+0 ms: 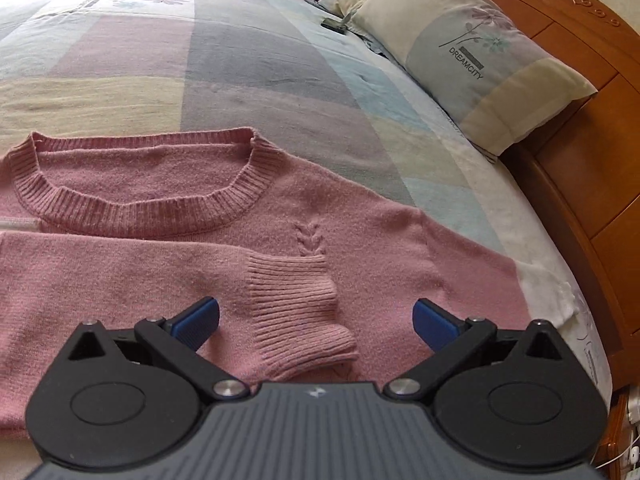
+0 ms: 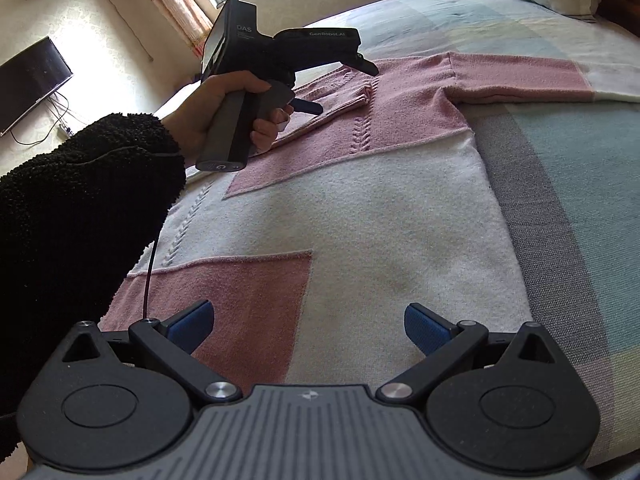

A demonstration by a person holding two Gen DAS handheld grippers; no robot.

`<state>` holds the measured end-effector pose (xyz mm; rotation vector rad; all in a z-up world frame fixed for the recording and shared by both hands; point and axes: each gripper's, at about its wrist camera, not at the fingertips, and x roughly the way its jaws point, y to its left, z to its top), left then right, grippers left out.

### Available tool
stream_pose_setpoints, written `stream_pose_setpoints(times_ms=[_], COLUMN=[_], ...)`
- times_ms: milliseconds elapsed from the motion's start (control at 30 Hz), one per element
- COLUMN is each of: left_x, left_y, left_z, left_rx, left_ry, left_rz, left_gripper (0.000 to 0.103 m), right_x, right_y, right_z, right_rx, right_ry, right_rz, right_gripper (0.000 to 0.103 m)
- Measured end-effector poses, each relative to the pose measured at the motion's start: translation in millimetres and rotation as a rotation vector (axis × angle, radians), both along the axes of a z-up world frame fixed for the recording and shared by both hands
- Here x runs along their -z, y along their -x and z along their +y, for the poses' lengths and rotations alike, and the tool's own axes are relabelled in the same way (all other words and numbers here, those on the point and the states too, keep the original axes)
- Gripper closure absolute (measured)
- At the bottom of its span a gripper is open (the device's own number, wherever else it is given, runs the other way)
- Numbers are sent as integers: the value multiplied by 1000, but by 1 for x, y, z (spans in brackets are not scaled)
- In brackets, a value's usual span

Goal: Fold clothes
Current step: 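Lay the sleeve flat over the body and open the left tool, then withdraw the open left tool back over the folded sweater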

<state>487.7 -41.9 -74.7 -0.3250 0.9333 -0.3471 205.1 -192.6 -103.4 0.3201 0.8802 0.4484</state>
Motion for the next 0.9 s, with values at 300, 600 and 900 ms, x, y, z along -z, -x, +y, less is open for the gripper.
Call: stream_pose_setpoints(times_ms=[300,600,900], left_x=[-91,-88,11], left_y=[88,171,180], left_z=[43,79,110], left_rx=[-5,-31,-185], left_ry=[-63,-223,-254], left_rz=[-29,-68,-122], left_gripper=[1,1,1], right_x=[6,14,21], right_y=[-7,0,7], right_z=[2,13,14], right_rx=[52,26,7], right_ry=[48,156,182], right_rz=[12,-32,-87], right_gripper=[0,0,0])
